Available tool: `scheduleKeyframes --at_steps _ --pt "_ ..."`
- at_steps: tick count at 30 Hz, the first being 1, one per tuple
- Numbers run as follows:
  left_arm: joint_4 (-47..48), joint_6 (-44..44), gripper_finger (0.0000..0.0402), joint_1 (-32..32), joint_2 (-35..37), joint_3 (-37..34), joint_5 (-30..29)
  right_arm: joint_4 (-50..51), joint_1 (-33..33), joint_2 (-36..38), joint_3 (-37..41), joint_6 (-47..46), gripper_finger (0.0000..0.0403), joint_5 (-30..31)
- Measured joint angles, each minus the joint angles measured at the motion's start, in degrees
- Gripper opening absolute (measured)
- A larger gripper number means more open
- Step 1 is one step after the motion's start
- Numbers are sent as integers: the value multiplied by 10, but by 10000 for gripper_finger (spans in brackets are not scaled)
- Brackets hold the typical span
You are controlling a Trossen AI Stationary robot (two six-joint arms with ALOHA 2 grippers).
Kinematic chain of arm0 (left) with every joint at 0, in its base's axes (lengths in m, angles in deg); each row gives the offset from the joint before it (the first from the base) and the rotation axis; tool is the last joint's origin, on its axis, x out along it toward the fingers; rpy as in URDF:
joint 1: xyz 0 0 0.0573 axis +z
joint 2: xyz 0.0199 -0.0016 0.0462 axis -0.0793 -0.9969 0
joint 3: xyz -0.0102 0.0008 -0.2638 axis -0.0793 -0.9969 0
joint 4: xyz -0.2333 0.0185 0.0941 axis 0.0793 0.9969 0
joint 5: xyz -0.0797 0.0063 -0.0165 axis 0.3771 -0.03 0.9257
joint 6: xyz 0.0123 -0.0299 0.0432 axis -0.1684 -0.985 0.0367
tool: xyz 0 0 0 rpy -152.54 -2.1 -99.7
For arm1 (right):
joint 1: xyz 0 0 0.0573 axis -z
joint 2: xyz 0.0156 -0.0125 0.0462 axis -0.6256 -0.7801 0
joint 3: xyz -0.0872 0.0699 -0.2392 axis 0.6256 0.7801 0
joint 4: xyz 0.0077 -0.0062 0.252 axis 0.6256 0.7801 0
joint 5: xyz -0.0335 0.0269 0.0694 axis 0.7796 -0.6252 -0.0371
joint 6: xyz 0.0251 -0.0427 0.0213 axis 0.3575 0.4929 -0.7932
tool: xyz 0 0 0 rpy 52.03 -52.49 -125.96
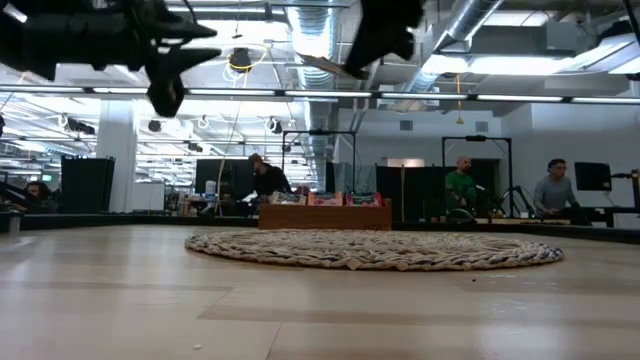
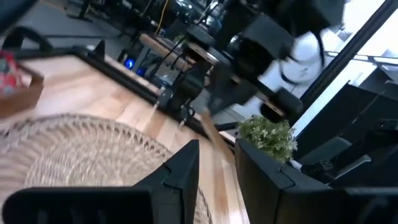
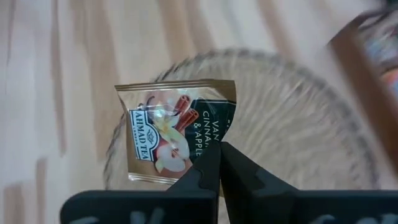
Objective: Pick & Place Tea
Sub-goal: Put the brown tea bag into the left section of the wooden organizer
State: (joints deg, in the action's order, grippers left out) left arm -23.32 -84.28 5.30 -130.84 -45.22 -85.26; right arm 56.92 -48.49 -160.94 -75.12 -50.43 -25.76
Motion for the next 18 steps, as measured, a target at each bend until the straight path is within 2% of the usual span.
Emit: scheduleKeyframes --at_steps 4,10,14,18 --pt "31 31 95 0 -3 43 0 -35 49 -1 -31 49 0 -30" --pt "103 47 95 0 -32 124 -5 -52 86 -49 -108 93 0 -60" --pt "157 48 95 1 -57 164 -5 -22 91 -97 -169 118 0 -73" --pt "161 55 95 3 -65 174 -5 16 91 -127 -217 121 0 -73"
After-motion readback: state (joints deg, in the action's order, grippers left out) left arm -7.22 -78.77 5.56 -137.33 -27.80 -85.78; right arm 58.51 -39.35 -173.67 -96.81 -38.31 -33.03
